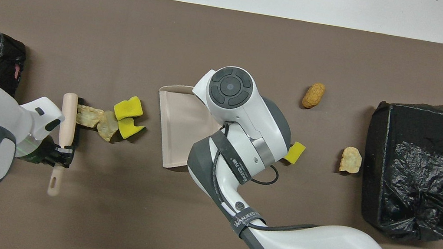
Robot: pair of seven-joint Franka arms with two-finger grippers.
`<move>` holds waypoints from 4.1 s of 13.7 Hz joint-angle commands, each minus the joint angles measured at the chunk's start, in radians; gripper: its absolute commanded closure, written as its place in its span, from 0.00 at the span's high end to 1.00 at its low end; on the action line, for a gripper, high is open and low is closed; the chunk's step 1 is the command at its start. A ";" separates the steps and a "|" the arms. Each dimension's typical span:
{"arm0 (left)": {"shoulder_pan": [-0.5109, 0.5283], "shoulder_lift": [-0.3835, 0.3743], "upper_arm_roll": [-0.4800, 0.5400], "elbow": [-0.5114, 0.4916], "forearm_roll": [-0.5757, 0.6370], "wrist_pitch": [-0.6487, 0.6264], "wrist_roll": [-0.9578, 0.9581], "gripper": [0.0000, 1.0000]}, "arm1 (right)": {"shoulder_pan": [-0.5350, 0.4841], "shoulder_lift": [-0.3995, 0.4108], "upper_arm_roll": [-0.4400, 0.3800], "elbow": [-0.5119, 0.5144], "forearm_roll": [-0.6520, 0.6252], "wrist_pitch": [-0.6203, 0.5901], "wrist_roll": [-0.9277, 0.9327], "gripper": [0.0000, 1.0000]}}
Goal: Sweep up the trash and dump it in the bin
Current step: 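Sweep the sponge and bread pieces into the dustpan with the left gripper, then sweep the remaining pieces into the dustpan with the brush in the left gripper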
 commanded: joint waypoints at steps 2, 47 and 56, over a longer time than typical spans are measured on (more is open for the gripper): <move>-0.122 0.010 0.010 -0.006 -0.106 0.077 -0.148 0.00 | -0.008 -0.029 0.010 -0.045 -0.003 0.023 0.027 0.00; -0.527 0.041 -0.005 -0.047 -0.335 0.376 -0.445 0.00 | -0.055 -0.151 0.013 -0.209 -0.068 0.020 -0.109 0.00; -0.553 0.067 -0.003 0.003 -0.342 0.339 -0.406 0.00 | -0.080 -0.164 0.013 -0.207 -0.057 0.014 -0.119 0.00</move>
